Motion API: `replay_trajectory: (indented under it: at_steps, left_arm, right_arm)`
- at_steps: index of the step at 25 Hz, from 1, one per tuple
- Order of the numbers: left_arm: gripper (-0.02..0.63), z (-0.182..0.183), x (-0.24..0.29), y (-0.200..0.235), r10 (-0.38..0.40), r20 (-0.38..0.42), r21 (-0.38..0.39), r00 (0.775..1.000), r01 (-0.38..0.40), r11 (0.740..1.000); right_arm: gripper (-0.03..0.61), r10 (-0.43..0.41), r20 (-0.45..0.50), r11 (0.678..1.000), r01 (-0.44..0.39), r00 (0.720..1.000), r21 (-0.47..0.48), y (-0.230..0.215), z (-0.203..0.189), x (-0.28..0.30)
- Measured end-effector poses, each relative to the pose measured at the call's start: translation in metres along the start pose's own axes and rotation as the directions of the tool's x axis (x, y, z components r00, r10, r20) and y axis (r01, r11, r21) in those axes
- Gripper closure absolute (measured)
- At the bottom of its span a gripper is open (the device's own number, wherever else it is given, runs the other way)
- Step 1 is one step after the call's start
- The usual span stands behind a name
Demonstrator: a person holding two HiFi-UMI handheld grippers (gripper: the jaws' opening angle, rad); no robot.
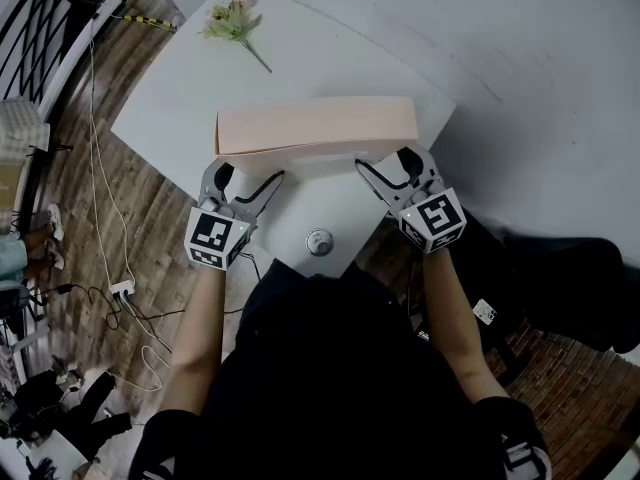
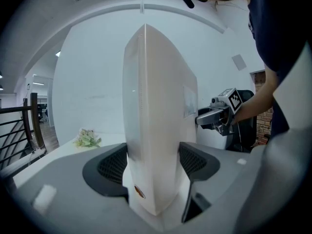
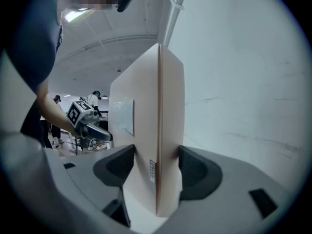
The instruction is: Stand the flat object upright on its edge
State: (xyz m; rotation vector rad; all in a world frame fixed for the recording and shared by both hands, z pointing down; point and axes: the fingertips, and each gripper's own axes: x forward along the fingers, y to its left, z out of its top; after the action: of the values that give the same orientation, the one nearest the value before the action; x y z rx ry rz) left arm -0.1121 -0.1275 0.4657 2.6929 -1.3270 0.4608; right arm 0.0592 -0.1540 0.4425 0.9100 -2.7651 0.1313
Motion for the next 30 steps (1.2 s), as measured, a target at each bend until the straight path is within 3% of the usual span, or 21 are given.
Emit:
replay_trajectory:
  at_steps: [8, 13, 20, 28, 30]
  left_arm:
    - [0.27, -0.01, -0.001, -0.001, 0.029, 0.012, -0.033, 1.0, -0.029, 0.999]
    - [0.27, -0.008, 0.003, -0.006, 0.062, 0.015, -0.034, 0.998, -0.062, 0.997]
    - [0.27, -0.004, 0.017, -0.014, 0.105, 0.002, -0.036, 0.994, -0.105, 0.994]
    - [0.275, 0.001, 0.034, -0.024, 0.117, -0.035, -0.032, 0.993, -0.118, 0.993]
    - [0.278, 0.003, 0.039, -0.027, 0.119, -0.051, -0.027, 0.992, -0.12, 0.992]
  right_arm:
    - [0.284, 0.039, -0.025, 0.999, -0.04, 0.999, -0.031, 0.0, -0.001, 0.005]
    - [0.284, 0.018, -0.024, 1.0, -0.018, 1.0, -0.012, -0.011, -0.001, 0.005]
    - [0.281, -0.189, -0.035, 0.981, 0.19, 0.981, 0.037, -0.033, -0.01, -0.003]
    - [0.284, -0.395, -0.133, 0.908, 0.408, 0.909, 0.093, -0.057, -0.026, -0.013]
    - [0.374, -0.418, -0.178, 0.898, 0.435, 0.891, 0.069, -0.058, -0.031, -0.012]
